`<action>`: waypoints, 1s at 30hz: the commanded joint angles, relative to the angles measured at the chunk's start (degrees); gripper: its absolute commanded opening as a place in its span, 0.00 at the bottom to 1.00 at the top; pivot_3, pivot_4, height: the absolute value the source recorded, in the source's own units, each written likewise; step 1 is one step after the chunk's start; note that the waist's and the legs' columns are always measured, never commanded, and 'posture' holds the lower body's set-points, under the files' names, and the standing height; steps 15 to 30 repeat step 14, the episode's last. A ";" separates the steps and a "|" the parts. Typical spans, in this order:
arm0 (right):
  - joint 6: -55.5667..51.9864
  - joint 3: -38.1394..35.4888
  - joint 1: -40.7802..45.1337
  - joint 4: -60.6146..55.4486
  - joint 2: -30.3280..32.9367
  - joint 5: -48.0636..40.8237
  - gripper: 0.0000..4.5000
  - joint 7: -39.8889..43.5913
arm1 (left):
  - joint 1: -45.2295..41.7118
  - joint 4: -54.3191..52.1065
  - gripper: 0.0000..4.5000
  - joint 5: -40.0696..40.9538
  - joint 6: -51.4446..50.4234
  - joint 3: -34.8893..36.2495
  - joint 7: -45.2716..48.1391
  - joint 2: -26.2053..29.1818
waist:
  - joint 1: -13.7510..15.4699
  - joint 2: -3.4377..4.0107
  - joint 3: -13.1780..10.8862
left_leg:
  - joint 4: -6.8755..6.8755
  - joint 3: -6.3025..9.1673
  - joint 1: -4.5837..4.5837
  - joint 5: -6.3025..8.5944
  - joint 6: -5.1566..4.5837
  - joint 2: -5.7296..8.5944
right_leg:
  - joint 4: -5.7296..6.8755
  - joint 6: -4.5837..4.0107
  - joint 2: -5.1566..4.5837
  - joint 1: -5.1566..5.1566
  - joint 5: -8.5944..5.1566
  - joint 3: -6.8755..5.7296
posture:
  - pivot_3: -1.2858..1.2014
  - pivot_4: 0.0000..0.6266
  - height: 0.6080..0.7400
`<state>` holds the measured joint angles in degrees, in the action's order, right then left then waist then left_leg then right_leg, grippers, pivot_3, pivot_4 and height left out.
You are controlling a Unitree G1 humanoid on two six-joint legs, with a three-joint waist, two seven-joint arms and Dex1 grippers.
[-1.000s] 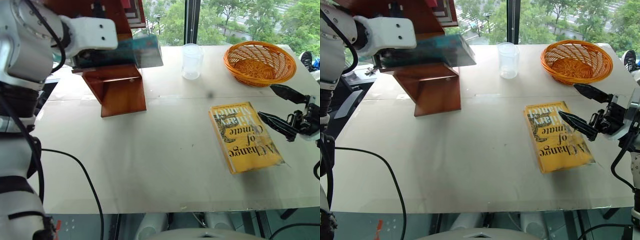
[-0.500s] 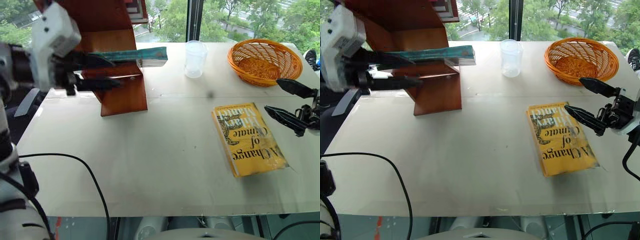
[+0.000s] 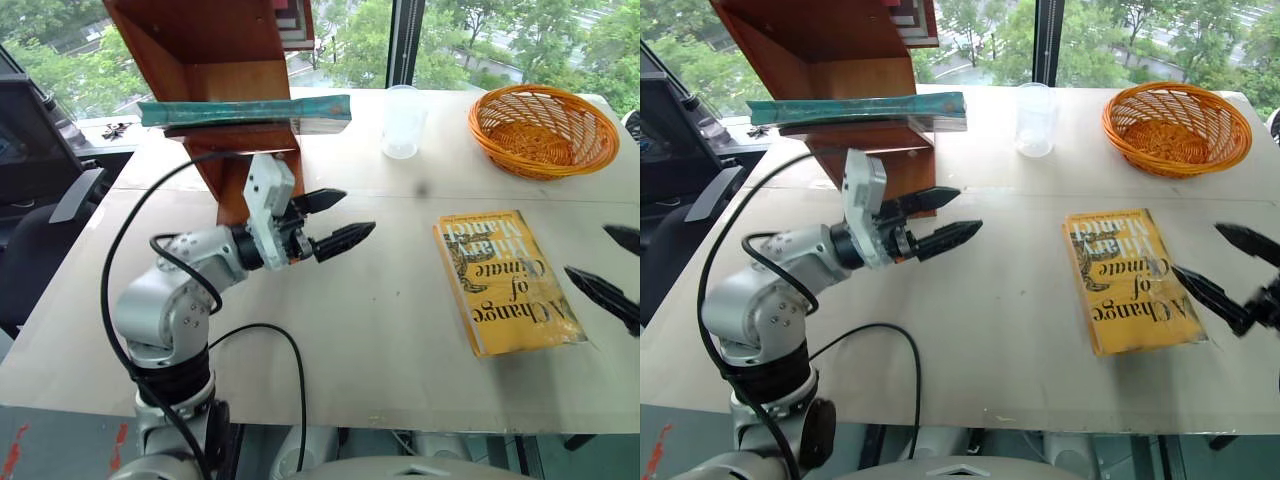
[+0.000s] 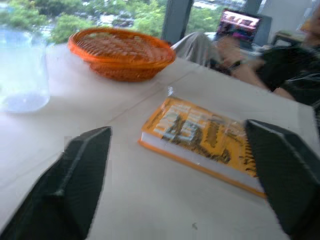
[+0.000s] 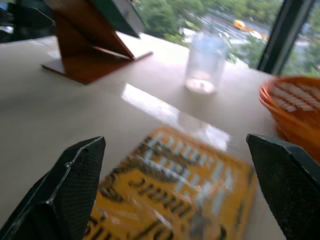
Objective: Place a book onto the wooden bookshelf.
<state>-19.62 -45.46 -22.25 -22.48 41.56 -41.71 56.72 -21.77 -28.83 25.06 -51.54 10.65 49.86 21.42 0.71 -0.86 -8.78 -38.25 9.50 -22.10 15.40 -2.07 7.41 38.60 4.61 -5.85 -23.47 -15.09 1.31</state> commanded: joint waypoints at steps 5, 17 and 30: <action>6.27 -8.30 -9.79 5.37 -1.40 4.75 1.00 3.90 | 7.34 2.44 1.00 0.96 11.79 -1.77 4.73 7.16 | 0.21 0.12 0.07 | 0.04 -0.22 0.25 0.11 -0.17 -0.01 | -0.07 0.02 0.00 0.21 0.00 0.13 | 0.52 0.24 1.00; 11.68 -10.45 -14.86 10.12 -3.88 6.59 1.00 5.00 | 18.92 7.26 1.00 1.55 18.84 -0.18 7.00 13.08 | 0.22 0.19 0.11 | 0.20 -0.25 0.31 0.23 -0.38 -0.06 | -0.15 0.02 -0.01 0.20 -0.01 0.37 | 0.52 0.24 1.00; 11.68 -10.45 -14.86 10.12 -3.88 6.59 1.00 5.00 | 18.92 7.26 1.00 1.55 18.84 -0.18 7.00 13.08 | 0.22 0.19 0.11 | 0.20 -0.25 0.31 0.23 -0.38 -0.06 | -0.15 0.02 -0.01 0.20 -0.01 0.37 | 0.52 0.24 1.00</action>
